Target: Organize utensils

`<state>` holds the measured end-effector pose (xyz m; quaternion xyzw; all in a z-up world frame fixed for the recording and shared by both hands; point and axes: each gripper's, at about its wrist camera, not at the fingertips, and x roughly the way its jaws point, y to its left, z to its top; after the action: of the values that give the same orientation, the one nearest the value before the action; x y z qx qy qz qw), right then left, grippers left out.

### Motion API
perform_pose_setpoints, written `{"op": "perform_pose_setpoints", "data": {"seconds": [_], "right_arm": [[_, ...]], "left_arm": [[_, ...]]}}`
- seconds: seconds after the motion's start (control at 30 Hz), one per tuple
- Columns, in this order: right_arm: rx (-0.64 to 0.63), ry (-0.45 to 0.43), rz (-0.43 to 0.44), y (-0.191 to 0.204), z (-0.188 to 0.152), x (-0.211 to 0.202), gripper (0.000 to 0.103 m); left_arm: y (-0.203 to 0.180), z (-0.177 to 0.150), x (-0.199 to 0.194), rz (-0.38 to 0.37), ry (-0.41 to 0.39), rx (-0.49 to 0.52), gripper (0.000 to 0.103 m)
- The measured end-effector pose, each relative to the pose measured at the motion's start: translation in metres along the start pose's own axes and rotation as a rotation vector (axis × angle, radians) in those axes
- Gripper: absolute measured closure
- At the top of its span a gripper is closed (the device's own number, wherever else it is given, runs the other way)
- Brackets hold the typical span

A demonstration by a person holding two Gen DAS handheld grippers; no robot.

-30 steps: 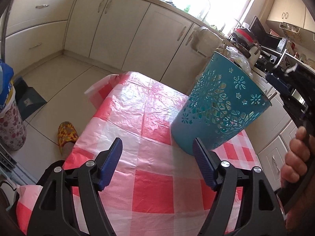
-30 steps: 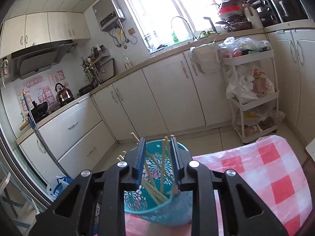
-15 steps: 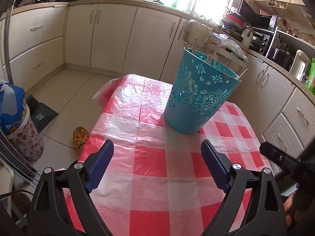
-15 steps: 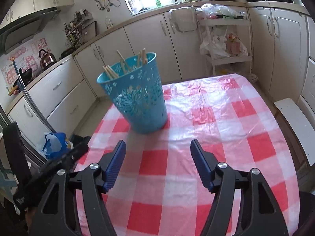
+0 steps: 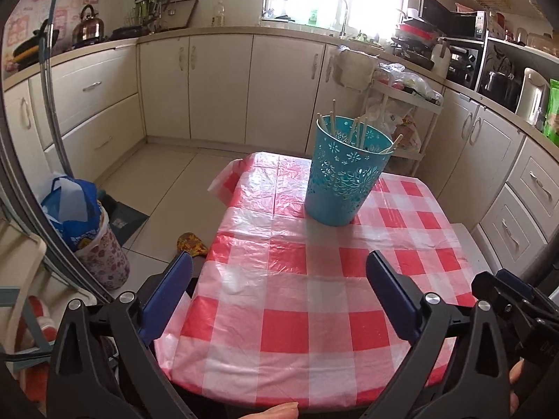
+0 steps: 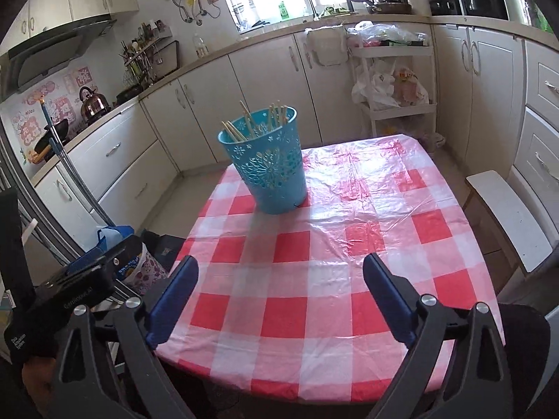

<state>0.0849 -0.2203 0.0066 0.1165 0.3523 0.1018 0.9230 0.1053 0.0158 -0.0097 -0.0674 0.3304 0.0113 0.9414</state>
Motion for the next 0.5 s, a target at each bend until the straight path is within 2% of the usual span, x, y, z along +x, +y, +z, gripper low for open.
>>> {"op": "perform_pose_setpoints", "data": {"seconds": [0.07,0.13,0.23,0.33,0.43,0.5], "right_arm": [[0.005,0.004,0.018,0.006,0.002,-0.02,0.007],[0.022,0.024,0.054,0.013,0.003,-0.04,0.007],[0.029,0.026,0.047,0.022,-0.001,-0.07,0.007],[0.004,0.016,0.012,0.034,-0.012,-0.098,0.007],[-0.028,-0.027,-0.034,0.047,-0.031,-0.127,0.007],[-0.049,-0.044,-0.033,0.054,-0.04,-0.138,0.007]], "left_arm": [[-0.004,0.0,-0.022,-0.026,0.002,-0.007,0.008],[-0.006,0.0,-0.045,-0.085,0.038,-0.013,0.008],[-0.013,-0.004,-0.077,-0.122,0.058,0.003,0.008],[-0.019,-0.015,-0.111,-0.093,0.016,0.035,0.008],[-0.016,-0.027,-0.134,-0.043,-0.015,0.008,0.008],[-0.012,-0.035,-0.144,0.001,-0.011,0.005,0.008]]}}
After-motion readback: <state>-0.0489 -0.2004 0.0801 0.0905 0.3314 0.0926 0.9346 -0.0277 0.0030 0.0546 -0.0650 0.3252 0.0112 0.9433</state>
